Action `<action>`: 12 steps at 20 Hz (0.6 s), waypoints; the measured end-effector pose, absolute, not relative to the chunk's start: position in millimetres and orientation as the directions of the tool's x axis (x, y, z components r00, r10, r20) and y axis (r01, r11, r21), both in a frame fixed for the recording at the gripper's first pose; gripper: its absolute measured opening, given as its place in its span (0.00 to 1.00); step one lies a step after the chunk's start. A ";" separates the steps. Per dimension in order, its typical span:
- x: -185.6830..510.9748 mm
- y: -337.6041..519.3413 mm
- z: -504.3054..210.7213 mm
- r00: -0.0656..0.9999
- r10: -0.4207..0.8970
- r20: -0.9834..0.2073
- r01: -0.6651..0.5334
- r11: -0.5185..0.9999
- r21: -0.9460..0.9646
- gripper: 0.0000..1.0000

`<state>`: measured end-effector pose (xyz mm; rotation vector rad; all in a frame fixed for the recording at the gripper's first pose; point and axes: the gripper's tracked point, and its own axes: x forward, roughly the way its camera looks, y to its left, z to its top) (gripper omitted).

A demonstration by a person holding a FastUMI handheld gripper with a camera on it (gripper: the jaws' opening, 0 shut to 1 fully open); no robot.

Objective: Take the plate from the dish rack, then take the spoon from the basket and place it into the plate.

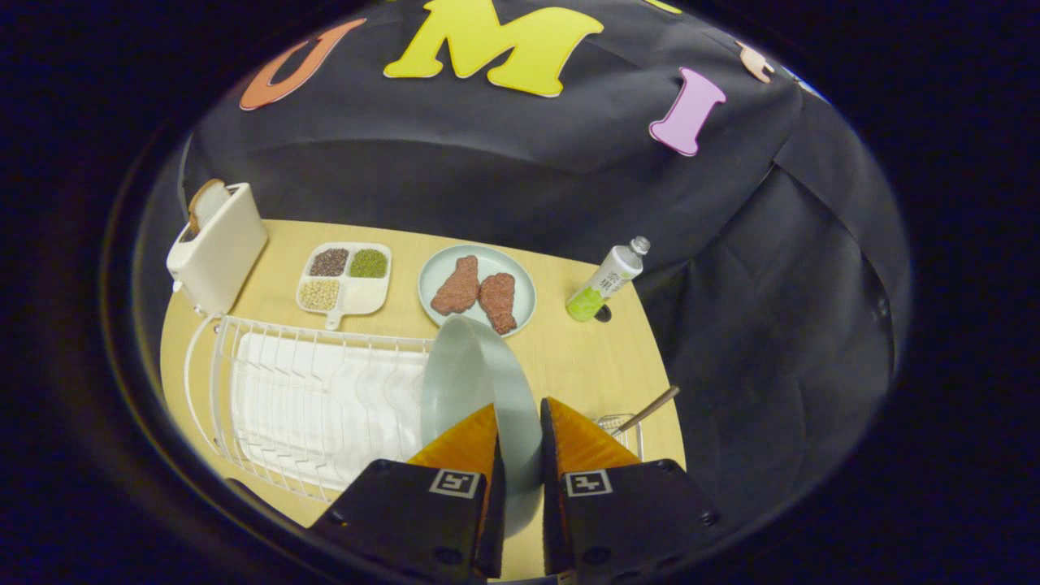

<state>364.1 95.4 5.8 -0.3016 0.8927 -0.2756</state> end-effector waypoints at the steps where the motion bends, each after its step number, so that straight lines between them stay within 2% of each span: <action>1: 359.9 96.4 11.1 0.610 -0.350 -0.711 0.105 0.925 -0.365 0.24; 7: 309.9 97.3 45.1 0.694 -0.266 -0.669 0.083 0.953 -0.292 0.24; 12: 236.1 104.3 31.7 0.699 -0.082 -0.710 0.010 0.994 -0.105 0.24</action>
